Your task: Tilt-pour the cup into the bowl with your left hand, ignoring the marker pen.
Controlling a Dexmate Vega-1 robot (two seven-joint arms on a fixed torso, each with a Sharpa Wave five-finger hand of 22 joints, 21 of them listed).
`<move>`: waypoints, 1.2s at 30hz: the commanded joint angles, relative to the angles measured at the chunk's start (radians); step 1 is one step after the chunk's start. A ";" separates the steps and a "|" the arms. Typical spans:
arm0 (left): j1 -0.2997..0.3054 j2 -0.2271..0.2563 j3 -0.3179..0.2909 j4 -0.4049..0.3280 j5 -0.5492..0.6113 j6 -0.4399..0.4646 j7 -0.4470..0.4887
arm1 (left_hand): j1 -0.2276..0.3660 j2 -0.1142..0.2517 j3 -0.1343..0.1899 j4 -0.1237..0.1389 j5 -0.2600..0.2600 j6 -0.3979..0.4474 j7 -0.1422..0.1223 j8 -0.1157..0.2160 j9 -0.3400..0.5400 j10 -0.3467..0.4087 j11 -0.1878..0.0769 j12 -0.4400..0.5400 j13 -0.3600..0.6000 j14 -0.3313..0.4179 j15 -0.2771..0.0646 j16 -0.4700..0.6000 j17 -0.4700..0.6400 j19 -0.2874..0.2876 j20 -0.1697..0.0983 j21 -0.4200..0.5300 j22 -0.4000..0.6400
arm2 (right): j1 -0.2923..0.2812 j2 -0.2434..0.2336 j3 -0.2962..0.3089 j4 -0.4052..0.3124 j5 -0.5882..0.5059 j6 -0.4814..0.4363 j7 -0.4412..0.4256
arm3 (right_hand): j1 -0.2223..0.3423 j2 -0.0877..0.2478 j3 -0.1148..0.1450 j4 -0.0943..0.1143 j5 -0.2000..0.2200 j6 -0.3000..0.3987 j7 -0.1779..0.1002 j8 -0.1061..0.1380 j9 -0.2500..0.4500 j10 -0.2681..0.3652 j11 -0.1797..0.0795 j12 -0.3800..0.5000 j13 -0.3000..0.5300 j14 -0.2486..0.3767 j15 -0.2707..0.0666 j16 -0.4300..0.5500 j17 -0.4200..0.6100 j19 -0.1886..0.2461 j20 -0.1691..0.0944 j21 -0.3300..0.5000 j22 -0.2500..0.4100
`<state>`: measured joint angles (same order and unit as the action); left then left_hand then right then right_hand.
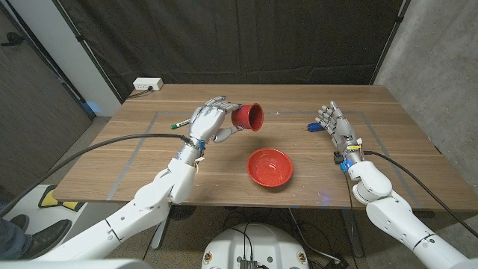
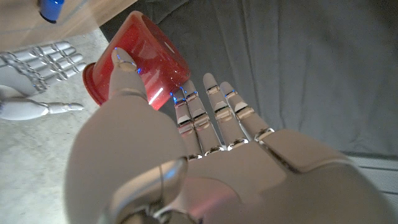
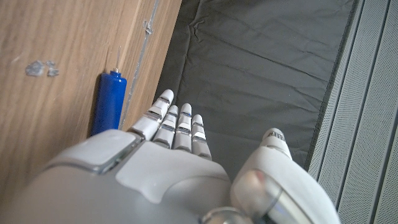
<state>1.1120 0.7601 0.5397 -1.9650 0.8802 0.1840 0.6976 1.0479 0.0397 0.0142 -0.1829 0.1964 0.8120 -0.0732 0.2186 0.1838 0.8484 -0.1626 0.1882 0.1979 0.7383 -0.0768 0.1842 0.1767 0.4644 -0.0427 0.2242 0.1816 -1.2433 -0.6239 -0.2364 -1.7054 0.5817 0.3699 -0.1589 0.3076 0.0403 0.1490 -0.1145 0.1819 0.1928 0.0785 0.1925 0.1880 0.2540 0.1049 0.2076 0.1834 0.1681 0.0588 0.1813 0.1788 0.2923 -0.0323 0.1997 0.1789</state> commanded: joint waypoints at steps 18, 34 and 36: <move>-0.051 -0.137 -0.108 0.163 -0.751 -0.111 -0.253 | 0.045 0.054 0.151 0.159 0.007 0.064 0.017 -0.009 0.009 -0.010 0.022 -0.001 0.002 -0.006 -0.088 -0.002 0.001 0.006 -0.076 -0.006 0.002 | 0.035 0.014 -0.028 0.008 0.001 -0.037 -0.010 | 0.001 0.009 -0.002 -0.003 0.003 0.009 0.001 0.005 0.003 0.007 0.005 0.007 0.005 0.004 -0.003 0.003 0.003 0.004 0.001 0.001 0.004; -0.124 -0.108 -0.066 0.181 -0.831 0.004 -0.299 | 0.037 0.055 0.147 0.165 0.006 0.036 0.031 -0.017 0.011 -0.036 0.038 -0.003 0.002 -0.035 -0.067 -0.005 0.001 -0.018 -0.059 -0.015 0.003 | 0.028 0.005 -0.031 -0.020 -0.014 -0.059 -0.038 | 0.007 0.013 0.001 -0.006 0.003 0.013 0.001 0.006 0.003 0.008 0.005 0.007 0.005 0.005 -0.003 0.003 0.002 0.004 0.001 0.001 0.004; -0.128 -0.105 -0.061 0.183 -0.833 0.002 -0.298 | 0.037 0.055 0.147 0.166 0.006 0.034 0.032 -0.017 0.011 -0.039 0.037 -0.004 0.002 -0.038 -0.067 -0.005 0.002 -0.020 -0.057 -0.016 0.003 | 0.024 0.003 -0.029 -0.025 -0.015 -0.061 -0.042 | 0.008 0.014 0.002 -0.006 0.003 0.013 0.001 0.006 0.003 0.008 0.005 0.007 0.005 0.005 -0.003 0.004 0.002 0.004 0.002 0.001 0.004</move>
<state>1.0221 0.6403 0.4550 -1.8015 0.0928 0.1555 0.4189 1.0709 0.0671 0.0059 -0.1746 0.2008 0.8435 -0.0548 0.2010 0.1838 0.8148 -0.1232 0.1848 0.2003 0.7065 -0.0675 0.1843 0.1768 0.4493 -0.0463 0.2104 0.1816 -1.2112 -0.6132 -0.2660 -1.7107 0.5755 0.3221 -0.1840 0.3115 0.0442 0.1491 -0.1145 0.1819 0.1928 0.0785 0.1925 0.1880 0.2540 0.1050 0.2076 0.1834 0.1681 0.0588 0.1813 0.1788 0.2923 -0.0323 0.1997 0.1789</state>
